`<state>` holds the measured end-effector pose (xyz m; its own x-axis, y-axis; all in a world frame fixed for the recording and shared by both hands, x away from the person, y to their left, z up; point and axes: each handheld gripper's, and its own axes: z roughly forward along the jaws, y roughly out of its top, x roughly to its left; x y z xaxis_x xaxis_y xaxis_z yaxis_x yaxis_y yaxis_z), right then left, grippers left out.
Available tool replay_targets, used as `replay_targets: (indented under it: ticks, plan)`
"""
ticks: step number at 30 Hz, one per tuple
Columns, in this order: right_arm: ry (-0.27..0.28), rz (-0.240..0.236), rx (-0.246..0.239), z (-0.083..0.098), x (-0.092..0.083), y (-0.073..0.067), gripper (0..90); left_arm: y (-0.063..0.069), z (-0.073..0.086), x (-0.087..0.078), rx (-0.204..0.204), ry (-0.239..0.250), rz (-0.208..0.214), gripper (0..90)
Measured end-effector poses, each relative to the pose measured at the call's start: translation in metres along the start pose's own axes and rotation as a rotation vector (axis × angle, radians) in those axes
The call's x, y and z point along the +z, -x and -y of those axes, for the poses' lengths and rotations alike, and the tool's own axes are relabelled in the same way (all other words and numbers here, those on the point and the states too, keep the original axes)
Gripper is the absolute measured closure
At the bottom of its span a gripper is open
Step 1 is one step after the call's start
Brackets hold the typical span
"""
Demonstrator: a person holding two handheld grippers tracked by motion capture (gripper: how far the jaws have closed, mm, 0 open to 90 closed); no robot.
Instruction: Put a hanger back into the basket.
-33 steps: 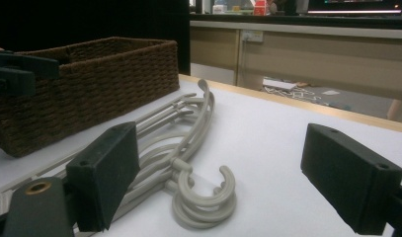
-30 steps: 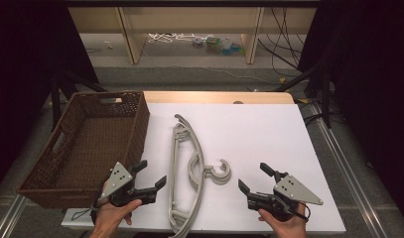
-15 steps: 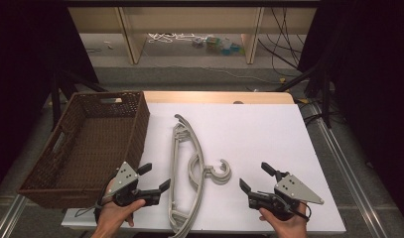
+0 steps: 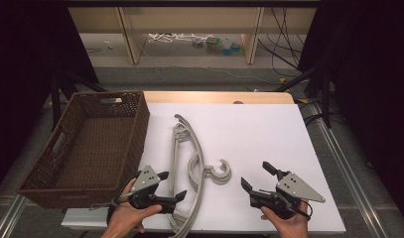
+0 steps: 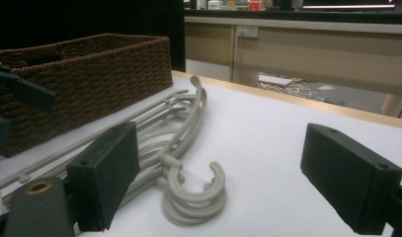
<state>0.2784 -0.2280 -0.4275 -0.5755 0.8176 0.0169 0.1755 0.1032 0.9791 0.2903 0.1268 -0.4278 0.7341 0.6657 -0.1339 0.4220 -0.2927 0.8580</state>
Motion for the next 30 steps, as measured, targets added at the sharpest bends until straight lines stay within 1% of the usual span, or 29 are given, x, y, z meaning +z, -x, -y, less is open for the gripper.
replay_targets:
  ticks: [1, 2, 4, 5, 6, 7, 9, 10, 11, 12, 14, 15, 16, 17, 19, 20, 21, 22, 23, 24, 25, 26, 27, 28, 29, 30]
  plan:
    - [0.000, 0.000, 0.000, 0.000, 0.000, 0.000, 15.9, 0.003, -0.002, 0.003, 0.013, -0.015, 0.004, 16.3]
    - [0.007, -0.003, -0.011, 0.000, 0.001, 0.001, 15.9, 0.006, -0.003, 0.007, 0.024, -0.030, 0.008, 17.1]
    - [0.005, -0.007, -0.011, -0.001, 0.000, 0.002, 15.9, 0.012, -0.005, 0.015, 0.042, -0.076, 0.028, 18.7]
    - [0.011, -0.010, -0.012, 0.000, 0.000, 0.002, 16.0, 0.013, -0.007, 0.019, 0.070, -0.124, 0.049, 19.4]
    - [0.011, -0.010, -0.012, 0.000, 0.000, 0.002, 16.0, 0.017, -0.008, 0.024, 0.058, -0.158, 0.053, 19.4]
    - [-0.009, -0.005, -0.014, 0.000, -0.001, 0.001, 16.0, 0.020, -0.008, 0.029, 0.061, -0.185, 0.063, 22.9]
    - [-0.002, -0.010, -0.012, 0.000, 0.000, 0.001, 16.0, 0.023, -0.008, 0.038, 0.066, -0.239, 0.066, 23.9]
    - [-0.010, -0.009, -0.011, 0.000, 0.000, 0.001, 16.0, 0.024, -0.008, 0.043, 0.067, -0.267, 0.074, 24.5]
    - [-0.006, -0.009, -0.009, 0.000, 0.000, 0.001, 16.0, 0.024, -0.008, 0.047, 0.079, -0.289, 0.082, 27.0]
    - [-0.011, -0.010, -0.008, 0.000, 0.000, 0.001, 16.0, 0.025, -0.008, 0.051, 0.063, -0.301, 0.080, 29.3]
    - [-0.017, -0.016, -0.008, 0.000, 0.000, 0.001, 16.0, 0.023, -0.009, 0.056, 0.067, -0.322, 0.093, 30.1]
    - [-0.015, -0.012, -0.009, 0.000, 0.000, 0.001, 16.1, 0.022, -0.011, 0.058, 0.075, -0.336, 0.090, 30.8]
    - [-0.016, -0.015, -0.009, 0.000, 0.000, 0.001, 16.1, 0.021, -0.012, 0.061, 0.066, -0.344, 0.085, 31.9]
    - [-0.013, -0.018, -0.009, 0.000, 0.000, 0.001, 16.1, 0.019, -0.014, 0.062, 0.072, -0.362, 0.080, 33.6]
    - [-0.007, -0.020, -0.010, 0.000, 0.001, 0.001, 16.1, 0.016, -0.014, 0.068, 0.049, -0.371, 0.079, 34.8]
    - [-0.001, -0.025, -0.001, 0.000, 0.002, 0.000, 16.1, 0.013, -0.016, 0.070, 0.072, -0.392, 0.084, 37.0]
    - [0.001, -0.024, -0.009, 0.001, 0.002, 0.001, 16.1, 0.008, -0.018, 0.074, 0.085, -0.439, 0.088, 38.7]
    - [0.001, -0.024, -0.009, 0.001, 0.002, 0.001, 16.1, 0.008, -0.018, 0.074, 0.085, -0.439, 0.088, 41.9]
    - [-0.006, -0.023, -0.012, 0.001, 0.002, 0.001, 16.1, 0.007, -0.017, 0.077, 0.083, -0.450, 0.091, 41.9]
    - [-0.009, -0.024, -0.009, 0.001, 0.002, 0.001, 16.1, 0.007, -0.017, 0.079, 0.085, -0.461, 0.082, 43.5]
    - [-0.017, -0.026, -0.011, 0.000, 0.001, 0.001, 16.3, 0.007, -0.017, 0.082, 0.098, -0.469, 0.083, 45.5]
    - [-0.017, -0.026, -0.011, 0.000, 0.001, 0.001, 16.3, 0.007, -0.017, 0.083, 0.099, -0.479, 0.082, 45.5]
    - [-0.029, -0.018, -0.011, 0.000, 0.001, 0.001, 16.3, 0.007, -0.016, 0.085, 0.086, -0.481, 0.085, 45.6]
    - [-0.049, -0.021, 0.016, 0.000, 0.000, 0.000, 16.3, 0.007, -0.015, 0.086, 0.080, -0.484, 0.090, 45.7]
    - [-0.031, -0.017, -0.010, 0.001, 0.001, 0.002, 16.3, 0.006, -0.015, 0.087, 0.073, -0.486, 0.089, 46.1]
    - [-0.031, -0.017, -0.009, 0.001, 0.001, 0.002, 16.5, 0.006, -0.015, 0.088, 0.069, -0.490, 0.088, 47.6]
